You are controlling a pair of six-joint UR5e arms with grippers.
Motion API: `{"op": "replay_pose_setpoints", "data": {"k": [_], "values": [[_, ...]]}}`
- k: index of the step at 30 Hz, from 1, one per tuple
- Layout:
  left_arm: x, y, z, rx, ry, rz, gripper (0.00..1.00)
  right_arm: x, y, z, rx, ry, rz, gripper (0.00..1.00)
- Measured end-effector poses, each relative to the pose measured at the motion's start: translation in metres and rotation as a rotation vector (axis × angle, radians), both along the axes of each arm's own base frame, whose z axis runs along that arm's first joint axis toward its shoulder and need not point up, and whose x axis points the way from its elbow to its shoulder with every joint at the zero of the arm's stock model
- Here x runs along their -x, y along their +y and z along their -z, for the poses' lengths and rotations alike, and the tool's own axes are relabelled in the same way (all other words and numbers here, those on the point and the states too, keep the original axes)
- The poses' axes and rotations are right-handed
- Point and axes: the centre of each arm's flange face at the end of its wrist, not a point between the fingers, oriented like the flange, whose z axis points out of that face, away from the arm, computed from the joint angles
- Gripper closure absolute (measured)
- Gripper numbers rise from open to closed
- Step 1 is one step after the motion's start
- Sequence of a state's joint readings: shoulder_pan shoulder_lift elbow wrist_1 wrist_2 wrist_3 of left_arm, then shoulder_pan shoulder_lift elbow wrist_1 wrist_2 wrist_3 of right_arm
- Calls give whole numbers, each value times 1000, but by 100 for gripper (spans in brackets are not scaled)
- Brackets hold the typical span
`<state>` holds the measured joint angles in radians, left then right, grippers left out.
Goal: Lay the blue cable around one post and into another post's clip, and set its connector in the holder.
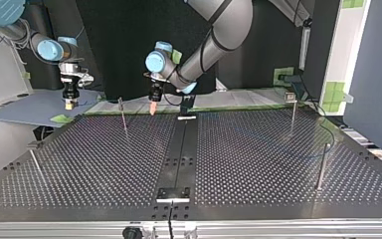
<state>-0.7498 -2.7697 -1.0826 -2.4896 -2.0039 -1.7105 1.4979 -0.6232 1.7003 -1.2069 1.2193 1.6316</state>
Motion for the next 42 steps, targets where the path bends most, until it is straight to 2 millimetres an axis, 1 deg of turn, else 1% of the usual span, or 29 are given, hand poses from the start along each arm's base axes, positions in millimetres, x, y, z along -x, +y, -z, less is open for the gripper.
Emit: {"op": "replay_pose_setpoints", "data": {"k": [1, 2, 10, 17, 20, 25, 27, 33, 42], "values": [[0, -1, 0, 0, 0, 10, 21, 0, 0, 0, -1, 0, -1, 100], [1, -2, -1, -1, 0, 18, 0, -1, 0, 0, -1, 0, -3, 100], [8, -8, -2, -36, 32, 95, 0, -3, 1, 1, -6, 1, -20, 100], [15, -4, -1, -97, 64, 115, 0, -5, 2, 1, -7, 1, -25, 100], [15, -1, -9, -104, 54, 127, 0, -6, 2, 1, -7, 1, -28, 100], [12, 5, -31, -86, 17, 137, 0, -7, 3, 2, -8, 2, -31, 100], [13, 8, -37, -90, 9, 142, 0, -8, 3, 2, -9, 2, -33, 100], [24, 16, -30, -130, 30, 155, 0, -9, 3, 3, -12, 1, -34, 100], [32, 20, -24, -198, 64, 175, 0, -9, 3, 3, -12, 2, -35, 100]]}}
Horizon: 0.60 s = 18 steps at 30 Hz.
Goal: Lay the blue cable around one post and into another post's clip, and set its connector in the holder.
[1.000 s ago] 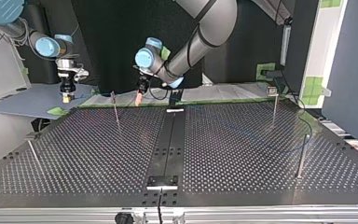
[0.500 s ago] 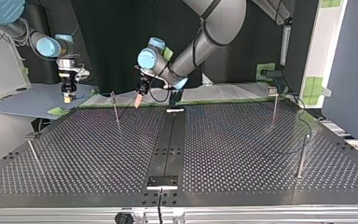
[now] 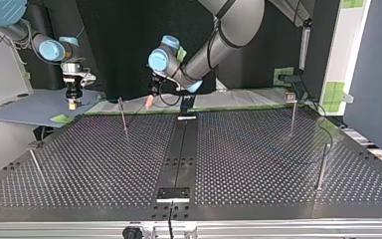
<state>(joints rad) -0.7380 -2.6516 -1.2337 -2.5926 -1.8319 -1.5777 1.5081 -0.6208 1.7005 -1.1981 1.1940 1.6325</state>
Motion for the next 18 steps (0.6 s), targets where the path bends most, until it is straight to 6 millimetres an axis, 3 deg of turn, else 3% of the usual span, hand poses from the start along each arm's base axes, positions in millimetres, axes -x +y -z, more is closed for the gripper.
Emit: {"op": "replay_pose_setpoints", "data": {"k": [9, 18], "values": [[11, 10, -9, -15, 3, 25, 0, 0, 0, 1, -2, 0, -4, 100], [23, 16, -2, -26, 15, 56, 0, -1, 1, 4, -6, 1, -8, 100]]}}
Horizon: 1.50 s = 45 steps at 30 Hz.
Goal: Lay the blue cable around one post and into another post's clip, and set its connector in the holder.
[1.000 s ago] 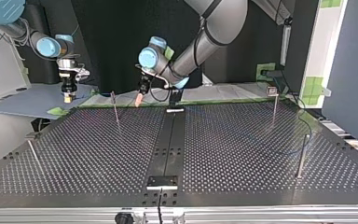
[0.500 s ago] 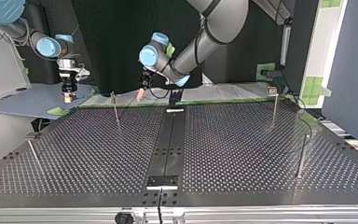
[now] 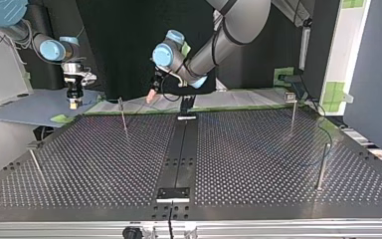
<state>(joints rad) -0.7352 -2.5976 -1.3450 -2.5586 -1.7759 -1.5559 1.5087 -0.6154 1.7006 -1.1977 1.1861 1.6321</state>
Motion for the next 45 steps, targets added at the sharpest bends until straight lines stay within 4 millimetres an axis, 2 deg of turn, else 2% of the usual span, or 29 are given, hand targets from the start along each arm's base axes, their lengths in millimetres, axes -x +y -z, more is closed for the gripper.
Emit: {"op": "replay_pose_setpoints", "data": {"k": [7, 26, 38, 45], "values": [[5, -5, 0, 0, 0, 30, 0, 0, 0, 1, 0, 0, 0, 100], [1, -6, -6, -2, -14, 63, 0, 0, 1, 3, -2, -3, -1, 100], [-2, 1, -7, -38, -14, -4, 0, -1, 1, 3, -4, -2, -9, 100], [-6, 6, -14, -48, -27, -67, 0, -1, 1, 3, -5, -3, -12, 100]]}}
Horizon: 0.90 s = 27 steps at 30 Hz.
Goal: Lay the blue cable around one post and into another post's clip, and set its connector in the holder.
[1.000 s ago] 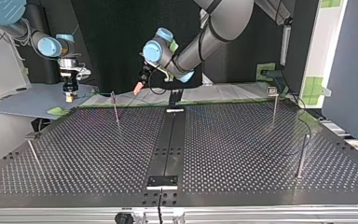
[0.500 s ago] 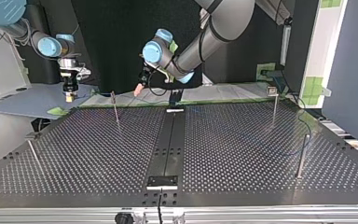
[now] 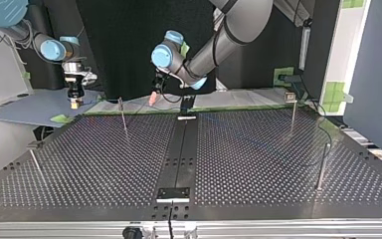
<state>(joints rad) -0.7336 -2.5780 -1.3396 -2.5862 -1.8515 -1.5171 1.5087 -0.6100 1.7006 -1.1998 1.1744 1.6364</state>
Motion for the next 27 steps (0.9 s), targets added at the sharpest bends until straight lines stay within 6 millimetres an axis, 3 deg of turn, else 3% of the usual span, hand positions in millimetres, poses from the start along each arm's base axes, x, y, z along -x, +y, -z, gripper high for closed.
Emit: {"op": "replay_pose_setpoints", "data": {"k": [27], "values": [[-12, 16, -6, -22, -16, -116, 0, 0, 0, 1, -2, 0, -1, 100]]}}
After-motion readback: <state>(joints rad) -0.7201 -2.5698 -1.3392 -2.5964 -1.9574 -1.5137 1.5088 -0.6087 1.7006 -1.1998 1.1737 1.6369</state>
